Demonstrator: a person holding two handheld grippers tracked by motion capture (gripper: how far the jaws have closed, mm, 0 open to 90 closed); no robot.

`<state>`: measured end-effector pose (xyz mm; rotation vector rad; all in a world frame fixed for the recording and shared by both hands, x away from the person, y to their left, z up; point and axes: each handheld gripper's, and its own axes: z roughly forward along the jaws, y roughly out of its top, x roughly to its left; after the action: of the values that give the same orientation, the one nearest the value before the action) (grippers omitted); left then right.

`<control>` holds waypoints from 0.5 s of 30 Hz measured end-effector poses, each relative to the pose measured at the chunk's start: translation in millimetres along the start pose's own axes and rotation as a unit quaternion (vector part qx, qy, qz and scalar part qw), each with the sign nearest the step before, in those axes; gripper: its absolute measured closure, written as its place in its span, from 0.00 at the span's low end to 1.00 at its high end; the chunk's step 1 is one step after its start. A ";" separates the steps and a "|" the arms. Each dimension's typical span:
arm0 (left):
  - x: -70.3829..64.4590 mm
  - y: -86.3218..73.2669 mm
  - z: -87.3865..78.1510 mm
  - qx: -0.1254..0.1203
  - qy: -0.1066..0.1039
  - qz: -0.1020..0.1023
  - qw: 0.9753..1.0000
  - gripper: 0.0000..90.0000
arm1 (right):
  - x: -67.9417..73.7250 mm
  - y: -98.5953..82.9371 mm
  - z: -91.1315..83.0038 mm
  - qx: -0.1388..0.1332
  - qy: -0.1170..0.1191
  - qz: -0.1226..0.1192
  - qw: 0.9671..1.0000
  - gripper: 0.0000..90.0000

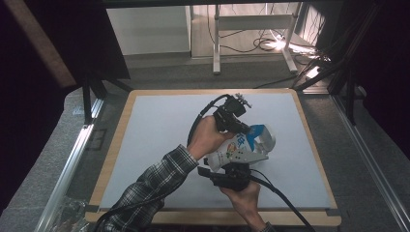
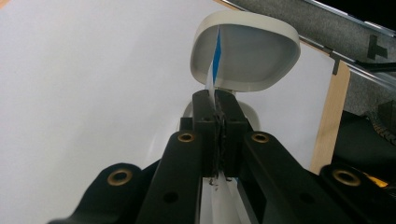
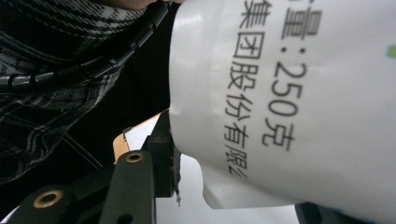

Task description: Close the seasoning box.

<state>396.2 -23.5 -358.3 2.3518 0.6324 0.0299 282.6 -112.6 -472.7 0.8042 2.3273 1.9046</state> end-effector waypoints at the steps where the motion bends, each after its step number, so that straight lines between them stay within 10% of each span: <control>1: 0.2 0.0 0.1 0.000 0.000 0.000 1.000 0.98 | 0.1 0.0 0.1 -0.001 0.000 0.001 1.000 0.62; 15: 1.4 0.6 0.5 0.001 0.001 -0.002 1.000 0.98 | -0.5 0.4 -0.2 0.000 0.000 0.002 1.000 0.62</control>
<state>397.8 -23.5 -358.5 2.3528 0.6373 0.0308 283.1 -113.0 -472.4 0.8087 2.3269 1.9075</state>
